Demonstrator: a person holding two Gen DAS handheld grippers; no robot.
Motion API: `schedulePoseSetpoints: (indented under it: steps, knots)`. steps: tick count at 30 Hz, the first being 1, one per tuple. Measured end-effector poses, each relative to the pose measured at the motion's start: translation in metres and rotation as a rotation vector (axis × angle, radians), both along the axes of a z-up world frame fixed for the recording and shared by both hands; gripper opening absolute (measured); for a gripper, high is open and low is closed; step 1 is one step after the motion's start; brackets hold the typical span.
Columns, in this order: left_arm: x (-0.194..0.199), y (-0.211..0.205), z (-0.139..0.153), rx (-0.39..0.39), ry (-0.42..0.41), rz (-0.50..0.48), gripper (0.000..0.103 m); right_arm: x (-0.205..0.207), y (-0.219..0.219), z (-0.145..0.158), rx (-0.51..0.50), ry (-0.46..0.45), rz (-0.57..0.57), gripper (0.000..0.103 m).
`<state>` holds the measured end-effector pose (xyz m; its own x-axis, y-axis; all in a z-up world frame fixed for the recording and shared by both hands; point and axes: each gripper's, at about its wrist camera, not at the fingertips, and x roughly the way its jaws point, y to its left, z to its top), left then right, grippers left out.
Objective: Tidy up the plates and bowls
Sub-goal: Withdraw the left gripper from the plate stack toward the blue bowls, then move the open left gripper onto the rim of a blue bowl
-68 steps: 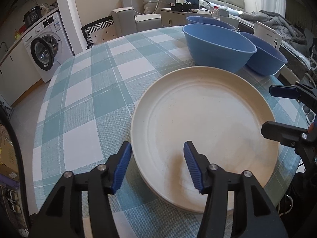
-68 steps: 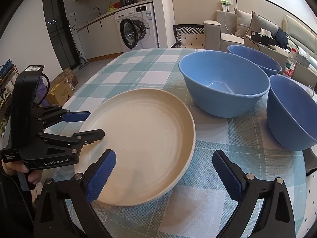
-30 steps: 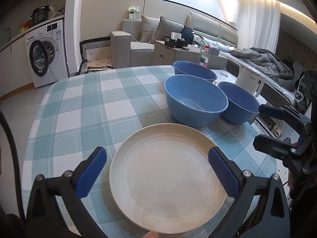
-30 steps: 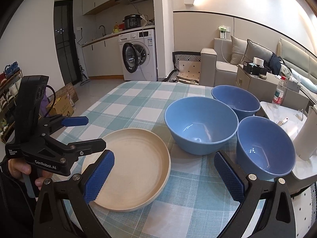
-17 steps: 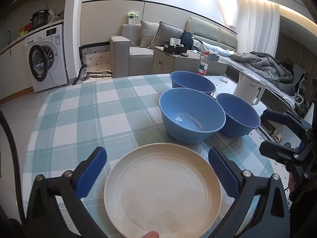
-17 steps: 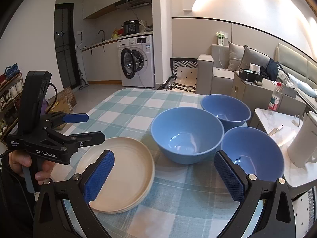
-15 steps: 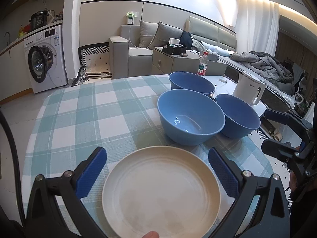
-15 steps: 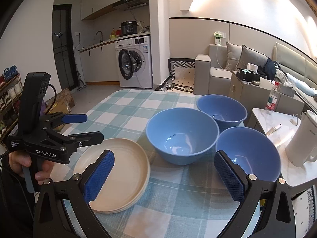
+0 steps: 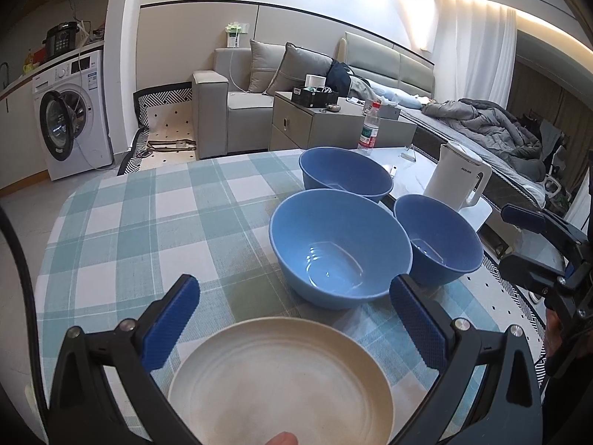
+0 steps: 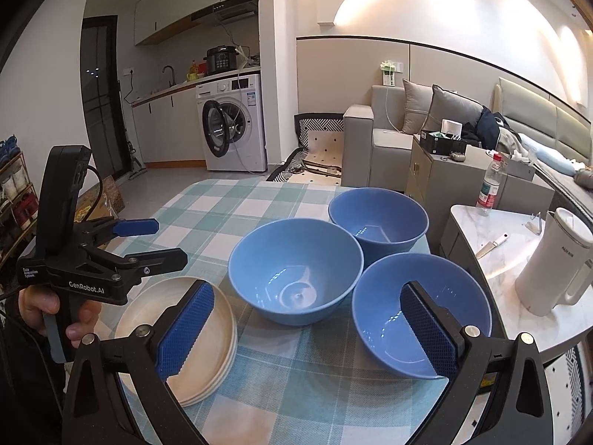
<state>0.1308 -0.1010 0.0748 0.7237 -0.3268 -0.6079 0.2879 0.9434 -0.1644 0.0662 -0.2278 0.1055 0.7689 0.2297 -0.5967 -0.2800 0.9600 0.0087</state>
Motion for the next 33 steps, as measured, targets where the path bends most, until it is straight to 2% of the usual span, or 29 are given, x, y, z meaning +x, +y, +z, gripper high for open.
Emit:
schedulePoseSetpoints:
  steps: [19,33]
  knots:
    - [0.046,-0.007,0.006,-0.012,0.028,-0.002,0.103,0.043,-0.021,0.010,-0.008,0.012,-0.028,0.102]
    - [0.073,-0.014,0.000,0.005,0.069,0.006,0.103,0.067,-0.039,0.003,-0.002,0.044,-0.059,0.102]
